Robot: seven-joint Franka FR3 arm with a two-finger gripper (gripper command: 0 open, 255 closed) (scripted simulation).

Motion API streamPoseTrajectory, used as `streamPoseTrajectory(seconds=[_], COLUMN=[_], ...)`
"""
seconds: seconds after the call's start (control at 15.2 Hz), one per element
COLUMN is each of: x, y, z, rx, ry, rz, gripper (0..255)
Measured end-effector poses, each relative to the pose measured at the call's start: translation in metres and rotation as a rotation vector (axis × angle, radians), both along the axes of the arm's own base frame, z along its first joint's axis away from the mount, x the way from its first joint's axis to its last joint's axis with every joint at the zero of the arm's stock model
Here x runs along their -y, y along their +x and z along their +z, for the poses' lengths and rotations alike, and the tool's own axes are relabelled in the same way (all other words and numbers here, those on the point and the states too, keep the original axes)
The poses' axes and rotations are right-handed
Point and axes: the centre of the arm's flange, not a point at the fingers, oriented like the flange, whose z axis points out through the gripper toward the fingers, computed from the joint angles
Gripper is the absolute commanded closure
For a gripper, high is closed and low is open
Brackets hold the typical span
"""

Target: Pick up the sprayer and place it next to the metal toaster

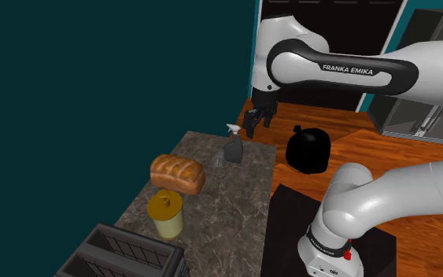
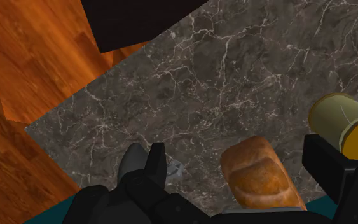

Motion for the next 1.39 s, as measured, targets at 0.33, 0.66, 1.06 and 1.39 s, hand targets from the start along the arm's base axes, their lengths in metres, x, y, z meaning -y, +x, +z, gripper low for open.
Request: streamPoseTrajectory(seconds=[0.33,0.66,1.06,1.39], x=[0.030,0.080,0.135,0.177], y=[0.019,0.054,0.098,0.142], z=[-0.016,-0.049,-0.082,-0.116], rx=[0.002,0.006,0.011,0.014], ry=[0.008,0.020,0.035,0.047], rz=[0.030,0.081,0.144,0.195], gripper=[0,0,0,0])
